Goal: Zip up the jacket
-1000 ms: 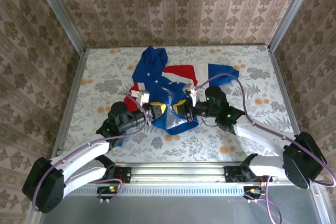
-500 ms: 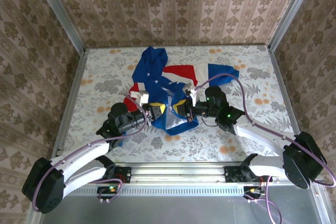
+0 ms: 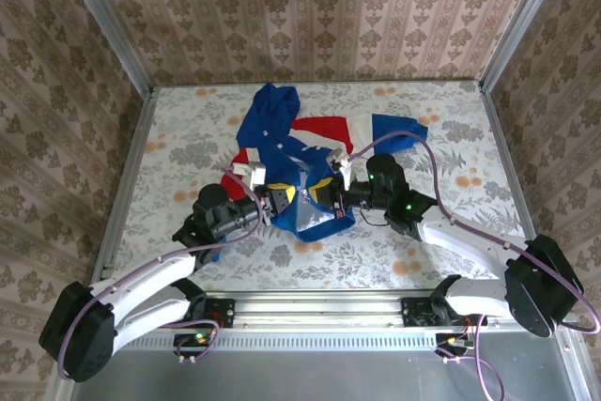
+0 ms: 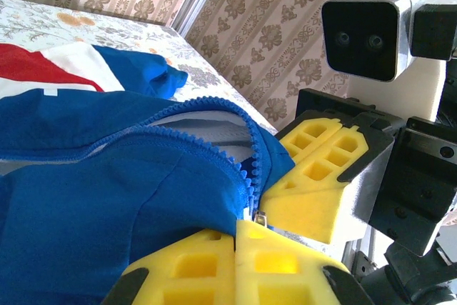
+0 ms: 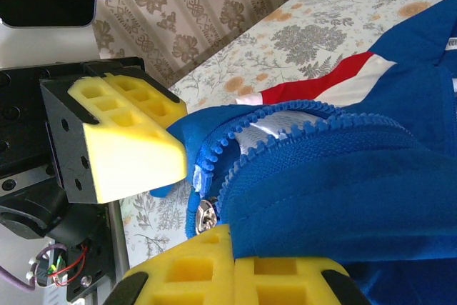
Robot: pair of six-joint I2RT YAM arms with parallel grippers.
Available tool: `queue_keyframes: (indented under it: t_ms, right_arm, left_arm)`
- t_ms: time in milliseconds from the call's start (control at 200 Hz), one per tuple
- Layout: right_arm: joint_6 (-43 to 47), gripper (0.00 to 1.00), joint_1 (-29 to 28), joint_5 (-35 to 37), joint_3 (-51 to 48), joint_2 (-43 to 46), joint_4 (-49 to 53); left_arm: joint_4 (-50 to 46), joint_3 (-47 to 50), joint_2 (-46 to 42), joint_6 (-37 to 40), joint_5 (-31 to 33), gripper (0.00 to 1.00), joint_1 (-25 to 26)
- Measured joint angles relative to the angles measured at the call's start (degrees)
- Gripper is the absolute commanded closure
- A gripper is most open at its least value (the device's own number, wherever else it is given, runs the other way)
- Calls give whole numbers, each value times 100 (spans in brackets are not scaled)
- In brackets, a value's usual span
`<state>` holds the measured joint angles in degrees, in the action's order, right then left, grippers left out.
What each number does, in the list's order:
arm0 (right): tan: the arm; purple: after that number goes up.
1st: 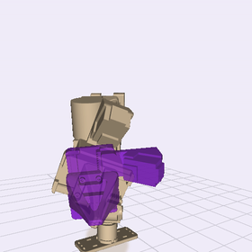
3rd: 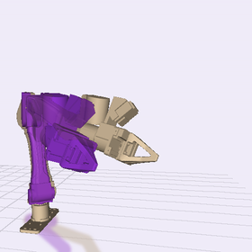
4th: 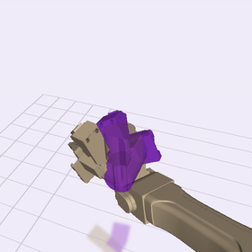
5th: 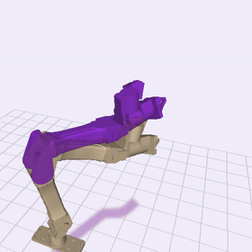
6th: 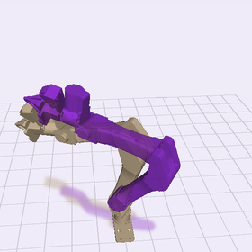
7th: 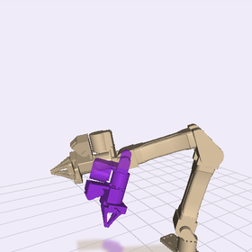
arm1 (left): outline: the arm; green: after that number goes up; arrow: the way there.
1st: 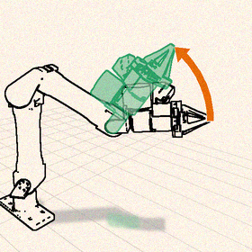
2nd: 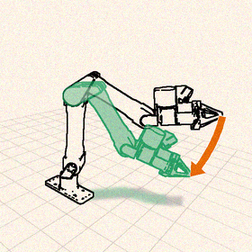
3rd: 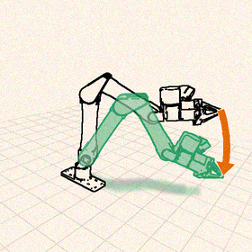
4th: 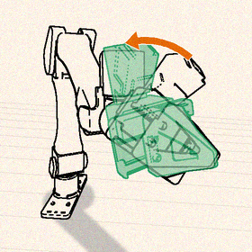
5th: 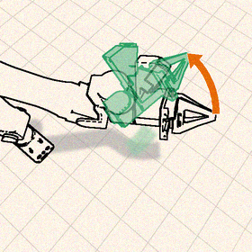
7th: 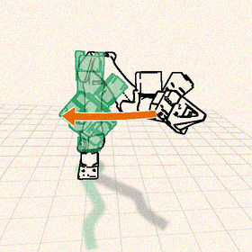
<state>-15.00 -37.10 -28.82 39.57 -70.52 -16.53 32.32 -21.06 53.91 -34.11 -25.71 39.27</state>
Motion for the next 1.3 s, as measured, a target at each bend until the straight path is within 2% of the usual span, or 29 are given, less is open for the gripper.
queue_keyframes:
  t_ms: [1300]
  right_arm:
    - [-17,100,-13,31,0,-11,-7]
  left_arm:
    - [-229,173,-293,-68,111,100,201]
